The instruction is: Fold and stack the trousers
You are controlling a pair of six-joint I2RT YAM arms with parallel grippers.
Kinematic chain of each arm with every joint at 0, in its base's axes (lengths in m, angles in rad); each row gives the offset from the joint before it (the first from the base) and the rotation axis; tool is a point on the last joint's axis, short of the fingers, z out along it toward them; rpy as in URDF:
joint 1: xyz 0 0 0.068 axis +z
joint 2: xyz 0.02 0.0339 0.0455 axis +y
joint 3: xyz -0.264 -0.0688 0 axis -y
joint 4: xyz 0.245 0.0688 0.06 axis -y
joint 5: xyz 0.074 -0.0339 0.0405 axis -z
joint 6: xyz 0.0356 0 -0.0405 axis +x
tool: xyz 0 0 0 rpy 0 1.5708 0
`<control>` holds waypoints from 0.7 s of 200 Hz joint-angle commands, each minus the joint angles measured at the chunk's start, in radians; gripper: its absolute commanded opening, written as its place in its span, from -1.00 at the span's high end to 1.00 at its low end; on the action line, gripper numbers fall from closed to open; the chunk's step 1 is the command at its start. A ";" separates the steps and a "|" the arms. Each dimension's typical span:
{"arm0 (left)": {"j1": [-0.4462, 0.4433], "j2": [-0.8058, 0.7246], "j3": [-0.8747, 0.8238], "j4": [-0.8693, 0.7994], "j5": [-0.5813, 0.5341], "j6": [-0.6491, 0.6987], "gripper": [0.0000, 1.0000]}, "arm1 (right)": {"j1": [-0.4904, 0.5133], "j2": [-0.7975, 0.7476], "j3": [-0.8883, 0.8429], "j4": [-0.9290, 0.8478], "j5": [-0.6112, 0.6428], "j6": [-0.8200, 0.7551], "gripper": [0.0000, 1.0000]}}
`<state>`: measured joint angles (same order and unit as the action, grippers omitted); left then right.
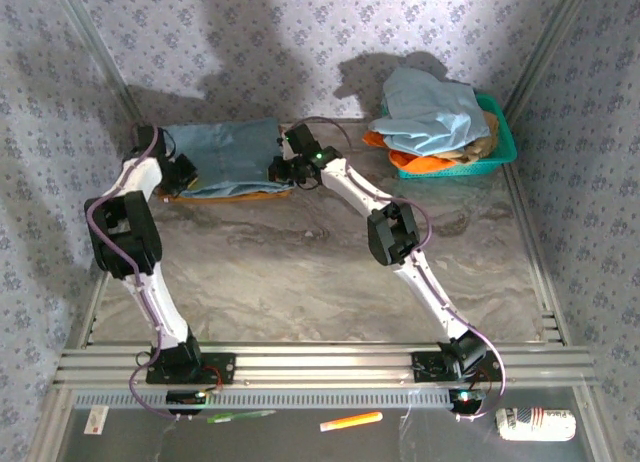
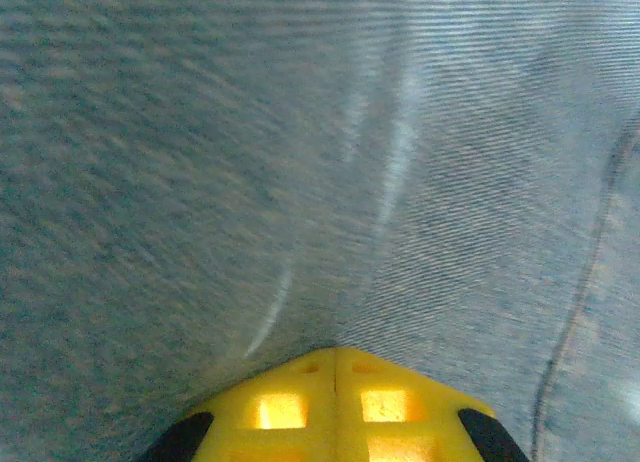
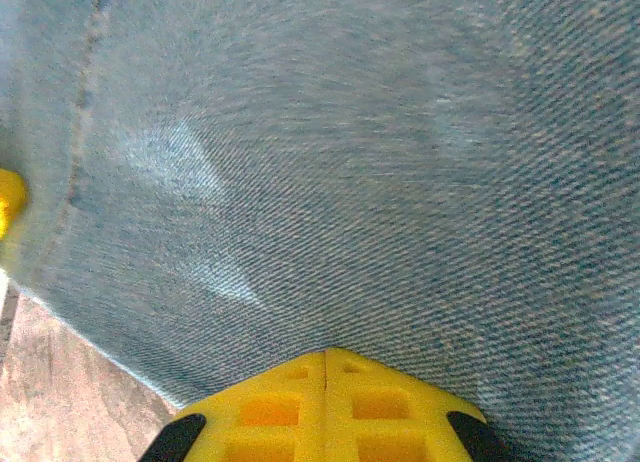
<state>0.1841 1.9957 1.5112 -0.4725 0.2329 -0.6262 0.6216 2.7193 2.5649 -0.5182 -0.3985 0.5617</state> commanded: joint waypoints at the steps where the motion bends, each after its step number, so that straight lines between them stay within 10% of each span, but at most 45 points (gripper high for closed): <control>1: 0.034 -0.019 -0.025 0.066 -0.101 -0.018 1.00 | -0.013 0.043 0.019 -0.038 0.007 0.020 0.83; 88: 0.091 0.041 0.120 -0.062 -0.246 0.063 1.00 | -0.036 0.026 0.127 -0.190 0.060 -0.039 0.03; 140: -0.020 -0.193 0.113 -0.138 -0.330 0.051 0.85 | -0.073 -0.337 -0.088 -0.208 0.095 -0.122 -0.12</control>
<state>0.2241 1.9656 1.6115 -0.5396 0.0315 -0.5922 0.5743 2.6308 2.5938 -0.6727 -0.3927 0.4953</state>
